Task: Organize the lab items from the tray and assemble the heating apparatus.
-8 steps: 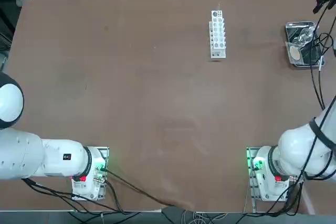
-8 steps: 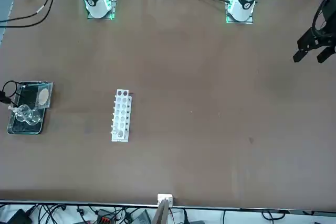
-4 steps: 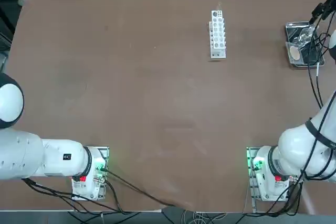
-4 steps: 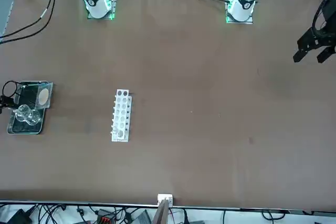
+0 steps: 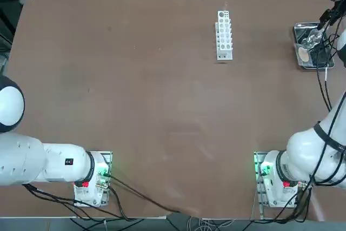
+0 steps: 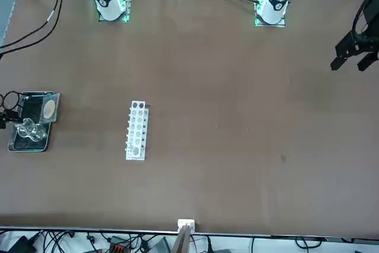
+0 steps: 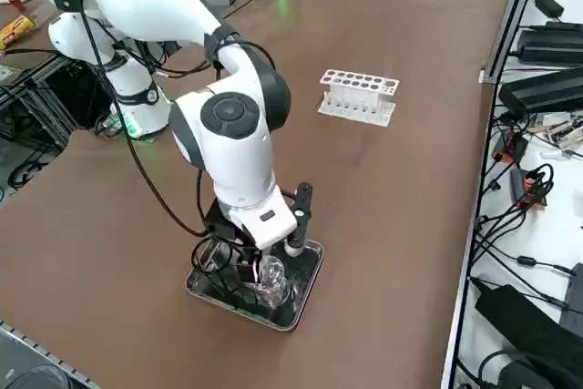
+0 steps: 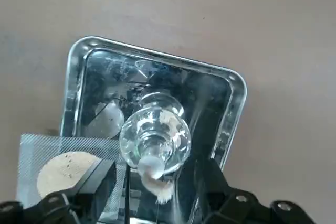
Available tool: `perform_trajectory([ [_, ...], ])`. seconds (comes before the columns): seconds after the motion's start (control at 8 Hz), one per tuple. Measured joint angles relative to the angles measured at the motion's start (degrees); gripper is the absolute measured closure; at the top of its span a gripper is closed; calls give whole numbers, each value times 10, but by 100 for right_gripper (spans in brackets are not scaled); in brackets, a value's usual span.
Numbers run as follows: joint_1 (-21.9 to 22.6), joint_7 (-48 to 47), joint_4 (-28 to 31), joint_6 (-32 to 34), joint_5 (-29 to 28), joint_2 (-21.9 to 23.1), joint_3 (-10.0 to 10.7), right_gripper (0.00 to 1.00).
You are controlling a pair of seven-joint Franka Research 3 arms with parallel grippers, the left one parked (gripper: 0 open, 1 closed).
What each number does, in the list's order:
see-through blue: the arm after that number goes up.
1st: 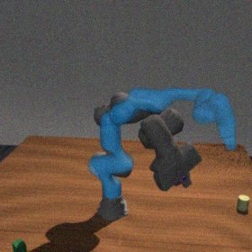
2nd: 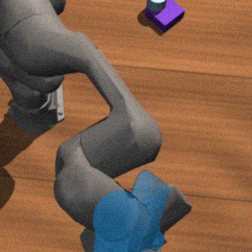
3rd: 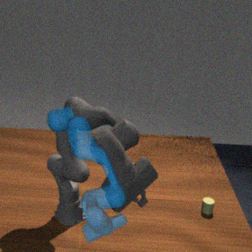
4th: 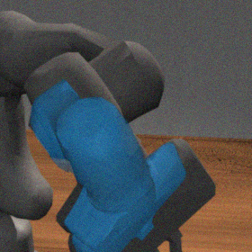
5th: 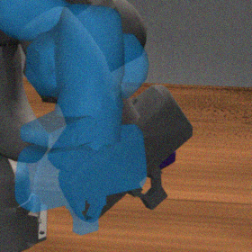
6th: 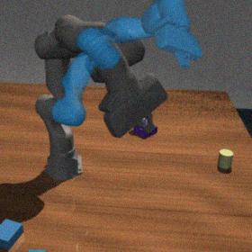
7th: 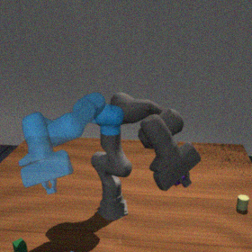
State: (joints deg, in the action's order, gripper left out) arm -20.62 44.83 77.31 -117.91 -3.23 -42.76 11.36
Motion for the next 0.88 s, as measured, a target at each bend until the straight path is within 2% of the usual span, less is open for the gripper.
perform_trajectory([
  [0.62, 0, 2, 0, -4, 0, -13, -1, 22],
  [0.88, 0, 2, 0, -3, 0, -15, -1, 25],
])
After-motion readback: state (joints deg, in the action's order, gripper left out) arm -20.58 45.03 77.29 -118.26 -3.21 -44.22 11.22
